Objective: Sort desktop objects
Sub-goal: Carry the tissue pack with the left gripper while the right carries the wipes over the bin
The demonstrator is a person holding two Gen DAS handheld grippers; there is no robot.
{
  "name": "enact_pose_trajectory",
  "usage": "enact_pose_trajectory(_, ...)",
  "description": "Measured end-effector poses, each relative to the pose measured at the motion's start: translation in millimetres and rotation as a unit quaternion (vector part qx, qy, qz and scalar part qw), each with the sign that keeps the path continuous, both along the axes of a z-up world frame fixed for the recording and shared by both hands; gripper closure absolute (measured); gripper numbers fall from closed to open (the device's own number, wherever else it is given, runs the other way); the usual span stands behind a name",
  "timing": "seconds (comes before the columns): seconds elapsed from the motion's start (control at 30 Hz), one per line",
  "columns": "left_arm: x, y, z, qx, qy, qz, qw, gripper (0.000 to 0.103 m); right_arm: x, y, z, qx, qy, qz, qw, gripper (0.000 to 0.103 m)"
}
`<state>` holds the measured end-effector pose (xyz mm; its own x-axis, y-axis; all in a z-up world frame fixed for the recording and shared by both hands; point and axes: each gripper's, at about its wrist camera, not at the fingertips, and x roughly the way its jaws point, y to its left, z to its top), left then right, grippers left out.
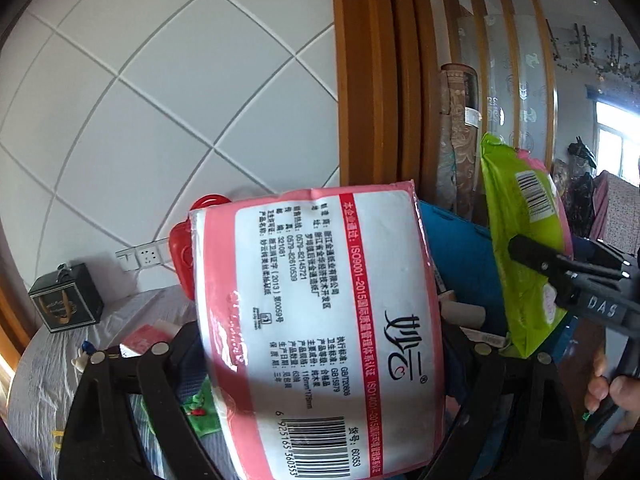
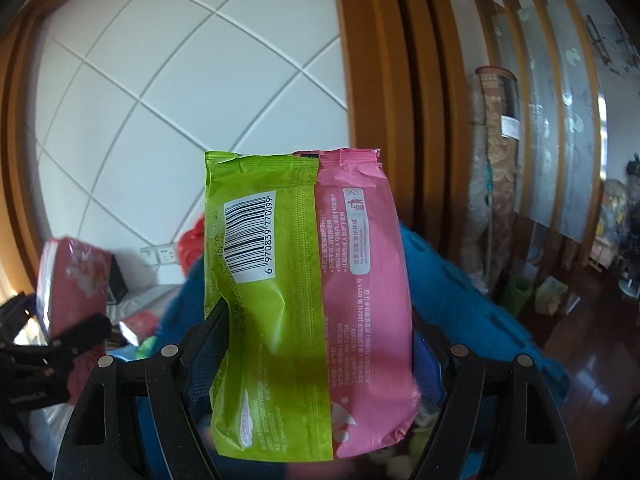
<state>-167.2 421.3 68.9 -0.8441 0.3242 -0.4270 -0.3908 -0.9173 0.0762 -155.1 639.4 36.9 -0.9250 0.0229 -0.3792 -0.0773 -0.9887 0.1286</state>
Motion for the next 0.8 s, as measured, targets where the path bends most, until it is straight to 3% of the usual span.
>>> enact_pose_trajectory(0.13, -9, 55, -5, -0.004, -0.042, -0.024, 0.9988, 0.012, -13, 40, -23, -0.009, -0.027, -0.015, 0.999, 0.024)
enact_pose_trajectory(0.3, -22, 91, -29, -0.019, -0.088, -0.029, 0.9955, 0.012, -31, 61, -36, -0.004, -0.052, -0.018, 0.998, 0.024)
enact_pose_trajectory(0.43, -30, 98, -37, -0.028, -0.109, -0.024, 0.9934, 0.012, -37, 66, -44, 0.006, -0.066, -0.019, 0.998, 0.024)
enact_pose_trajectory(0.7, -29, 103, -41, -0.042, -0.109, -0.018, 0.9930, 0.010, -39, 65, -56, 0.019, -0.096, -0.029, 0.995, 0.022)
enact_pose_trajectory(0.8, -27, 103, -46, -0.046, -0.113, -0.021, 0.9923, 0.010, -39, 65, -61, 0.026, -0.104, -0.044, 0.993, 0.011)
